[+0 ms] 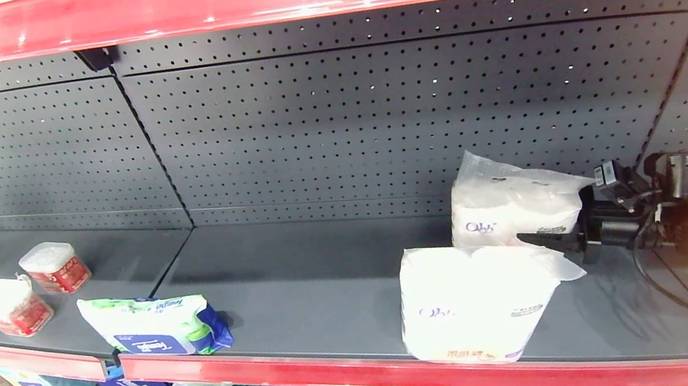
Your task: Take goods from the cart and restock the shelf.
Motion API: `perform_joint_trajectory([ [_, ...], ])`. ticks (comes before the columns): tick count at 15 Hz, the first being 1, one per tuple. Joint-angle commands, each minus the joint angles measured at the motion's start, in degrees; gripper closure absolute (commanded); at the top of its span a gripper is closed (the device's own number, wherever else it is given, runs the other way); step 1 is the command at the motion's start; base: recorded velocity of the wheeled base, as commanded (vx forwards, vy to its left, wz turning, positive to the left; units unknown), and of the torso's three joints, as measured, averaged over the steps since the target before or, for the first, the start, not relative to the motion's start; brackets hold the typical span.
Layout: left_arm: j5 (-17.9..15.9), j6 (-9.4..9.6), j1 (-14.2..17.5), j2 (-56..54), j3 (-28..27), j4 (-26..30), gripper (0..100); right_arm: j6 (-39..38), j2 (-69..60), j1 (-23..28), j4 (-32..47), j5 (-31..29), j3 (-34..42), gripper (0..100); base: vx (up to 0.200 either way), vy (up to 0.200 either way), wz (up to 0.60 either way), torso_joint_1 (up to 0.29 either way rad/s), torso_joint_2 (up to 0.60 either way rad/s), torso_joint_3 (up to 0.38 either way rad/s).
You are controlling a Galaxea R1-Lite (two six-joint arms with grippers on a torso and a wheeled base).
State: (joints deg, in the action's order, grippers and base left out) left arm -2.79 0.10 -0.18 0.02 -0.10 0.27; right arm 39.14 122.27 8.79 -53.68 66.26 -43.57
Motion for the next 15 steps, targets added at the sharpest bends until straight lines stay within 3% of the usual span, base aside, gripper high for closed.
perform_joint_trajectory([
  [1, -0.02, -0.01, 0.01, -0.02, 0.01, 0.0, 0, -0.21, 0.86, -2.11, 0.15, 0.19, -0.38, 100, 0.0, 0.0, 0.0, 0.0, 0.0, 0.0],
  [15, -0.02, -0.01, 0.01, -0.02, 0.01, 0.0, 0, -2.05, 1.04, -8.09, 0.15, 0.8, -1.08, 100, 0.0, 0.0, 0.0, 0.0, 0.0, 0.0],
])
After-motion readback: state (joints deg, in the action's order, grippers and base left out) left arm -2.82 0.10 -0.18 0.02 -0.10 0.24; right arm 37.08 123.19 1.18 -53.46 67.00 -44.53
